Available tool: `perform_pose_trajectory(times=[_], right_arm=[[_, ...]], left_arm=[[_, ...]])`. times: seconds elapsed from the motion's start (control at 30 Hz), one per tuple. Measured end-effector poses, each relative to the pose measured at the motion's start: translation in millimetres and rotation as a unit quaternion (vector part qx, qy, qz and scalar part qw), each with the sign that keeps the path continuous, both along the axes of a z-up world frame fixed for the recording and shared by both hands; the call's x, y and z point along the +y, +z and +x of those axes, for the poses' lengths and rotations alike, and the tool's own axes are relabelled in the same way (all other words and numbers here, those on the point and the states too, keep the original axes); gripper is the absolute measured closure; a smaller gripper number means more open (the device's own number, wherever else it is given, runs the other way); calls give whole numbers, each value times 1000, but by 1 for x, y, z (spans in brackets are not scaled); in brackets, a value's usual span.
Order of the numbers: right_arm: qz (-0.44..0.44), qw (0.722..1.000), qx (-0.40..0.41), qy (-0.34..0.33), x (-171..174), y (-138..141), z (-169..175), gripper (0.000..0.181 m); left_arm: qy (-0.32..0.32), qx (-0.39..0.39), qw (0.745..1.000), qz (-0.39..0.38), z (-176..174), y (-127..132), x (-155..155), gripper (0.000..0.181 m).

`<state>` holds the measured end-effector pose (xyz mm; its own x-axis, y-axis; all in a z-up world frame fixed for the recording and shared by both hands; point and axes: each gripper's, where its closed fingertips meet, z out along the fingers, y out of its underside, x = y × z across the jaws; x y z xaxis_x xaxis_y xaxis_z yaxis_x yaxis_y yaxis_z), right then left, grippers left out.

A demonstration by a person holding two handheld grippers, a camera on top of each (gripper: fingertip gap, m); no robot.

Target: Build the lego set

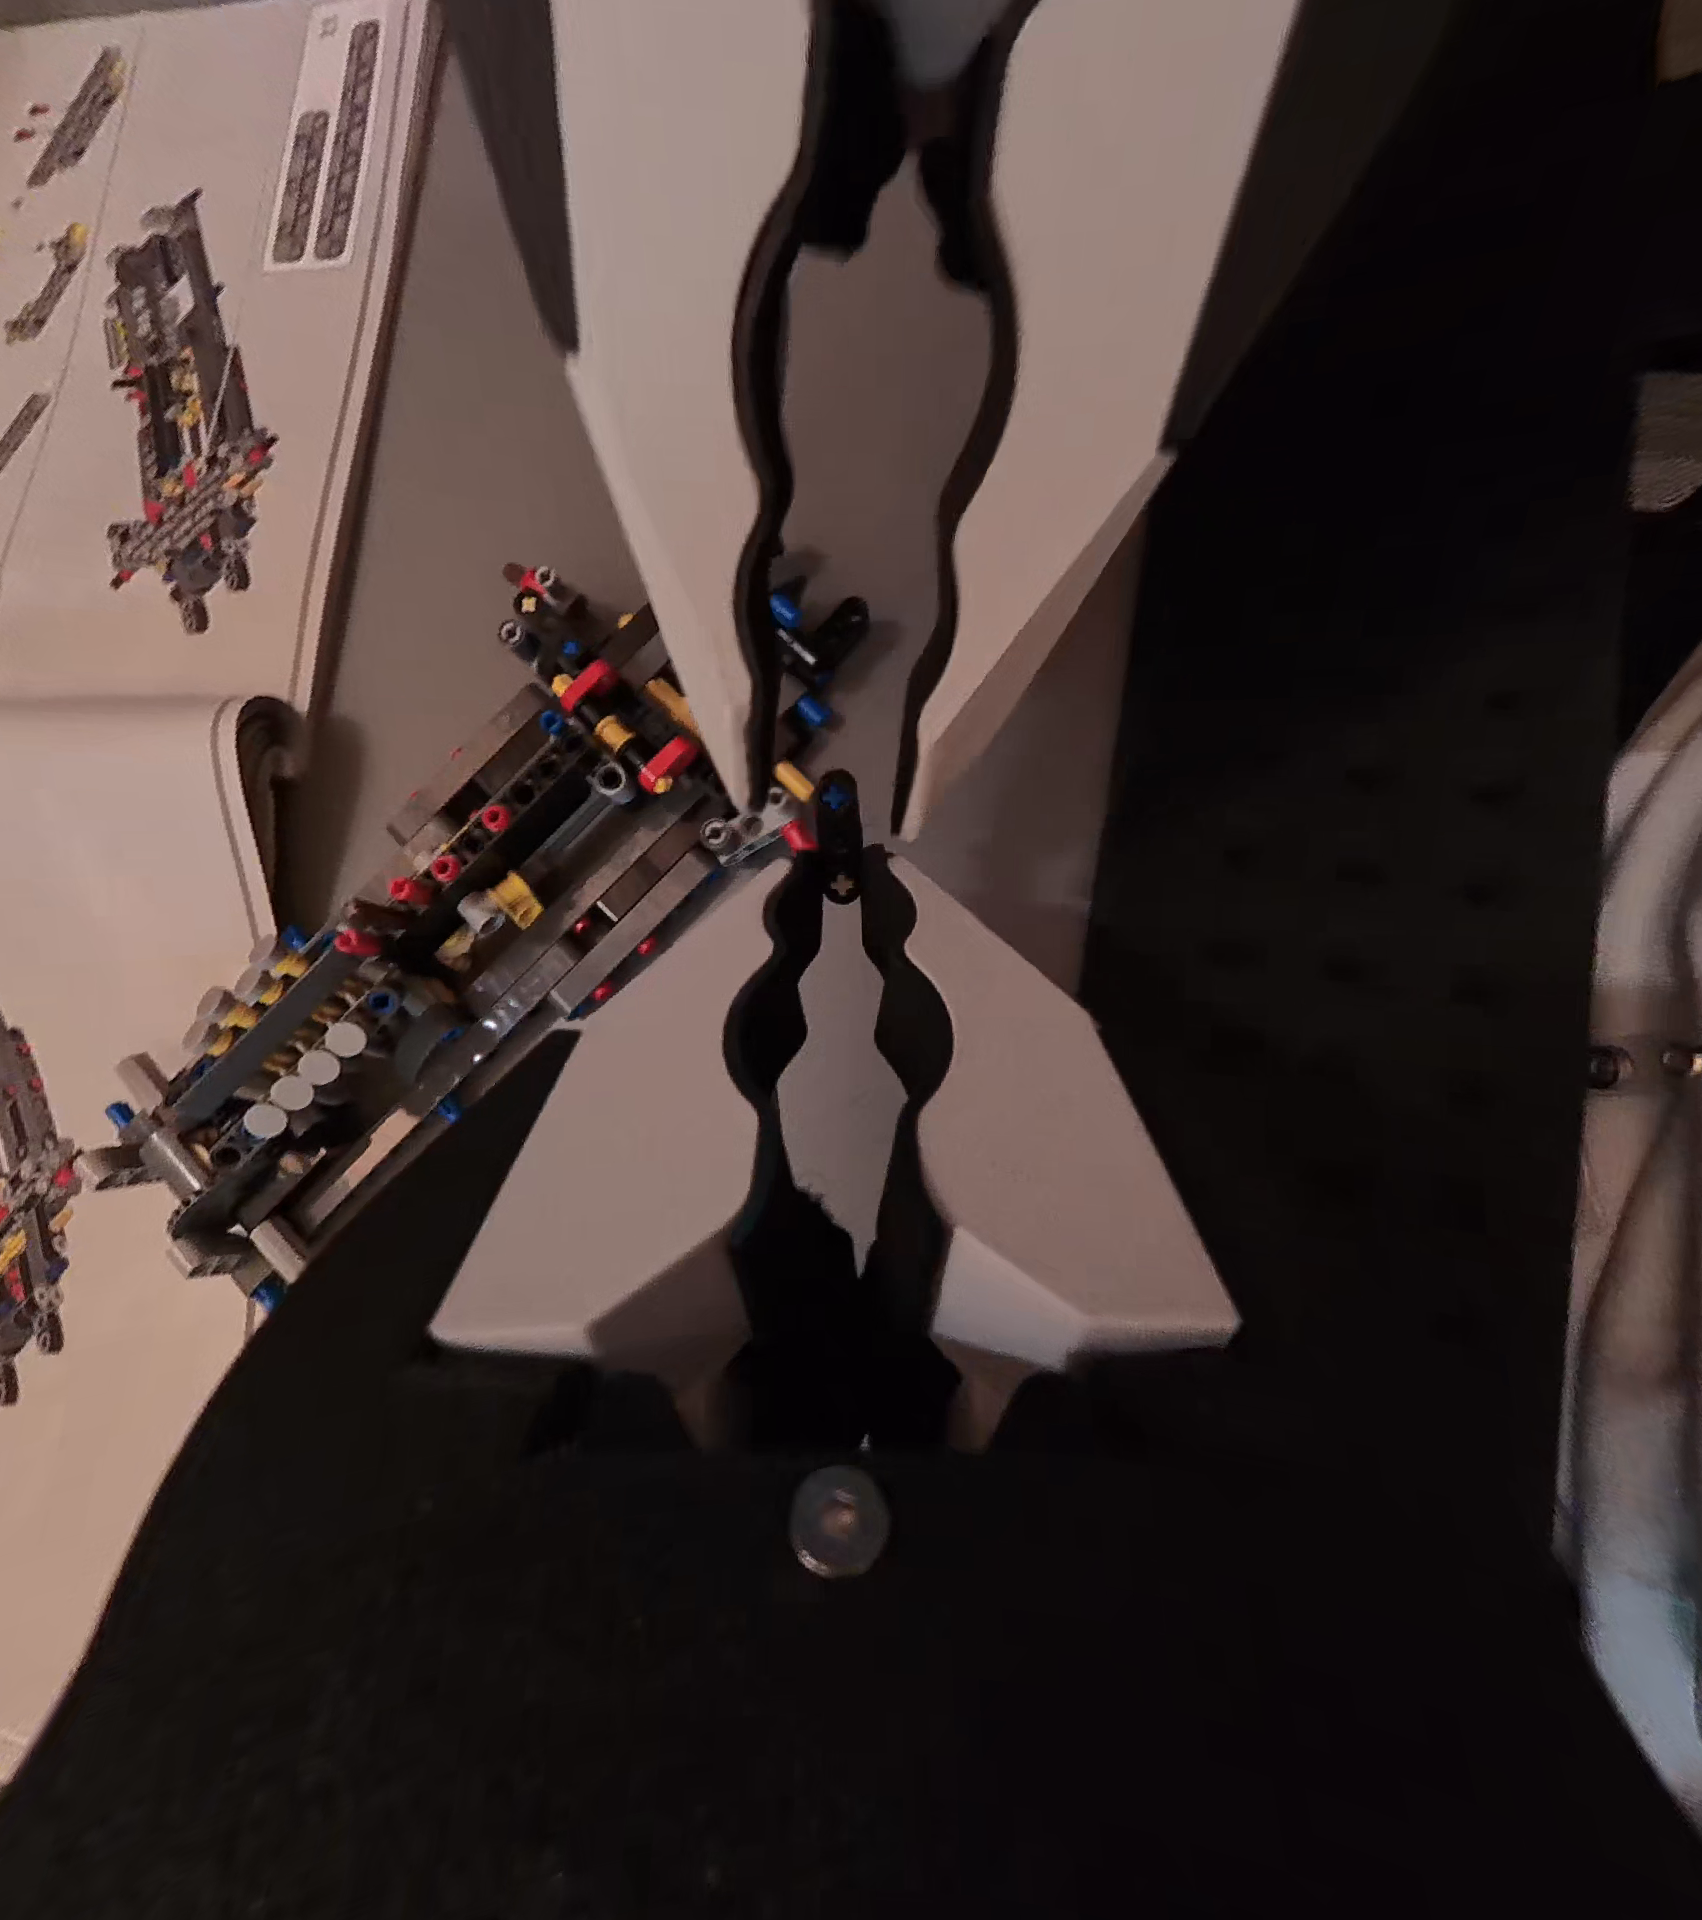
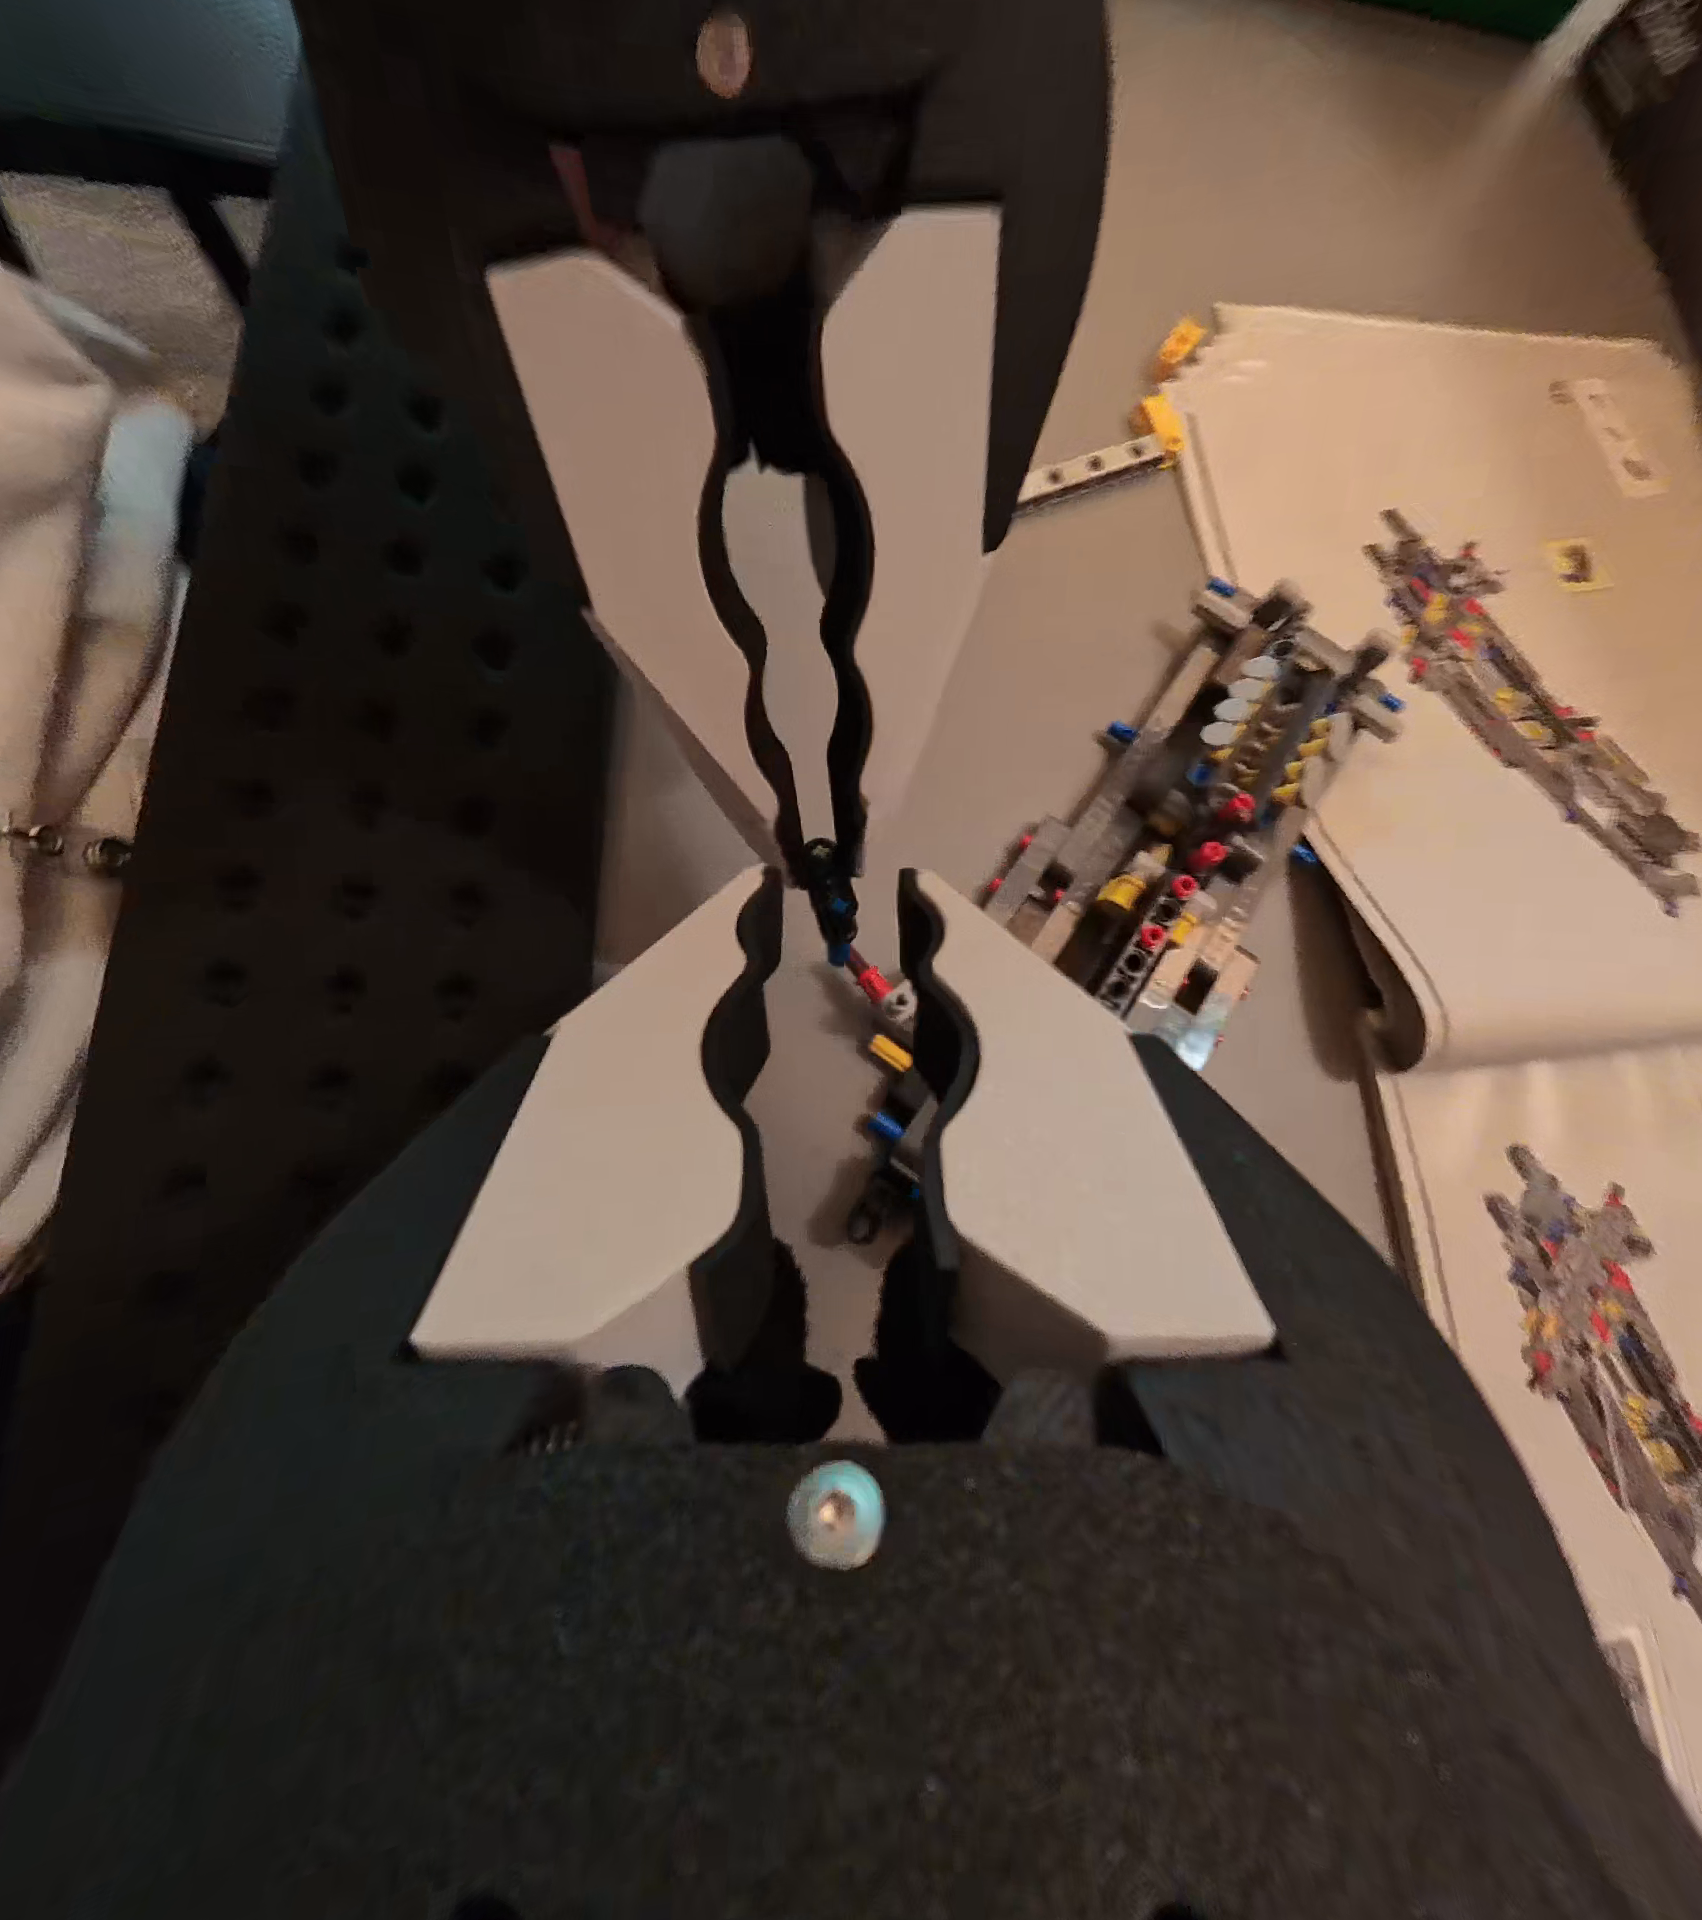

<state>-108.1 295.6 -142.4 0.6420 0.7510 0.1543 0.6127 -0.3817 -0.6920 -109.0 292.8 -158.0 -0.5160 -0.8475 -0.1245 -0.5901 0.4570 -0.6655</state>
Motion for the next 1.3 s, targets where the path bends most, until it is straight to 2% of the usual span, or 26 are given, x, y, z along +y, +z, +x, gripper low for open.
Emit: perform_pose_trajectory(times=[0.1,0.23,0.43,0.6,0.73,0.9,1.0,1.1,1.3], right_arm=[[-55,998,-2,33,-5,-13,-7,165],[-62,997,21,43,-1,-12,-9,175],[-20,989,136,51,2,7,-17,175],[0,978,204,45,6,16,-19,175],[-2,957,284,50,6,30,-26,175],[-15,960,278,39,5,17,-23,175],[-44,970,238,37,2,1,-18,175],[-39,972,228,36,3,1,-18,175],[-48,975,213,33,3,-5,-16,175]], left_arm=[[-12,-18,1000,-8,-2,7,-5,175],[3,-33,999,-38,-5,12,-3,175],[3,-70,983,-168,-10,28,-3,171],[2,-68,979,-190,-15,27,2,170],[5,-74,977,-201,-14,24,0,171],[7,-96,973,-211,-14,24,-1,181],[5,-104,976,-193,-15,20,1,181],[3,-88,981,-175,-14,12,1,181],[17,-78,976,-204,-13,10,2,173]])
